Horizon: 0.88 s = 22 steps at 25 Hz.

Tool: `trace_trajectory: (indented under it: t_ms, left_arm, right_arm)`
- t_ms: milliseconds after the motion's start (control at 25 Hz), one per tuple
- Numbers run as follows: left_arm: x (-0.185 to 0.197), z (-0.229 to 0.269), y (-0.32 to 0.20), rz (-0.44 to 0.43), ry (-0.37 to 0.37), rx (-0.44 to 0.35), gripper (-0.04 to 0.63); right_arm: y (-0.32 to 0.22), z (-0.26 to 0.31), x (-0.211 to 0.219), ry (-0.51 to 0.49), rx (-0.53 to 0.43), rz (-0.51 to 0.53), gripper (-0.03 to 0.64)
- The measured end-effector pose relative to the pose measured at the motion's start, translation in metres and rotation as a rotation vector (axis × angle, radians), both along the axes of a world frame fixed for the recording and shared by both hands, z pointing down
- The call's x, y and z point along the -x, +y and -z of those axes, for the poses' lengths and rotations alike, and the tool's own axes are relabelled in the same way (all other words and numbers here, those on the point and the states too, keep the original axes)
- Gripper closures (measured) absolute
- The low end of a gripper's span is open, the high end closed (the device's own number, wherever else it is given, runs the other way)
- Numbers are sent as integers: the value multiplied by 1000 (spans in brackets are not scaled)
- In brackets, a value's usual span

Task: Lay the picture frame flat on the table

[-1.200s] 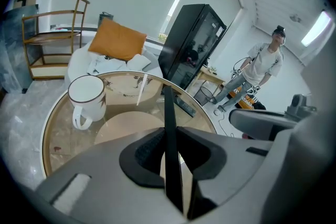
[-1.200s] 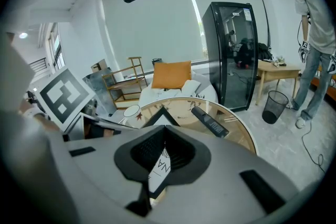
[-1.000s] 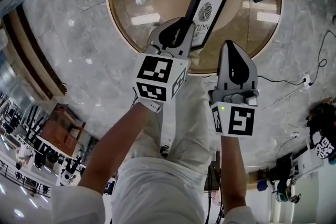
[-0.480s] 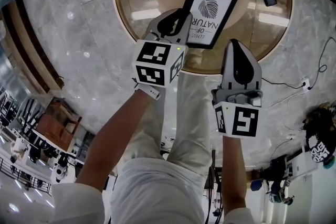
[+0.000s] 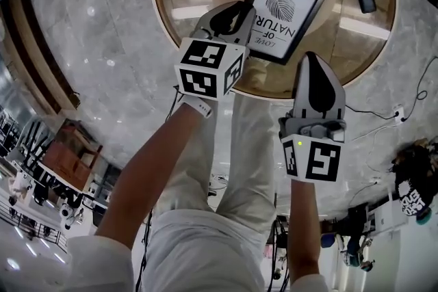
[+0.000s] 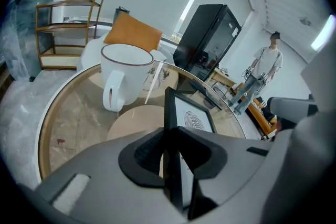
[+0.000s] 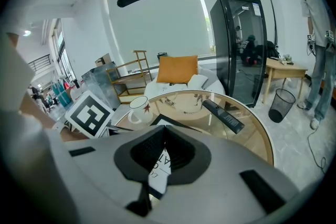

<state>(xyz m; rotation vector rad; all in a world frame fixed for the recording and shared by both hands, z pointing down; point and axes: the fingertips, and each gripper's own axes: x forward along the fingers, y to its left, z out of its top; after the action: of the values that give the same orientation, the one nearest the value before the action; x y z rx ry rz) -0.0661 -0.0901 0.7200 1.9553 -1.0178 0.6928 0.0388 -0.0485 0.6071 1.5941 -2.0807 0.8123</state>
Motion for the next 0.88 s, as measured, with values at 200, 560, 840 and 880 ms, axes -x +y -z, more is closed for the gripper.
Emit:
trace_trajectory:
  t_ms: [200, 560, 840, 880]
  left_arm:
    - [4, -14, 2, -8, -39, 15, 515]
    - [13, -13, 5, -45, -113, -3, 530]
    - [21, 25, 14, -60, -129, -32, 570]
    - [22, 34, 17, -61, -129, -39, 576]
  right_arm:
    - [0, 1, 2, 2, -6, 2, 611]
    - [3, 10, 4, 11, -21, 1, 611]
    - [6, 34, 1, 36, -30, -11, 611]
    - [6, 39, 0, 37, -33, -12, 611]
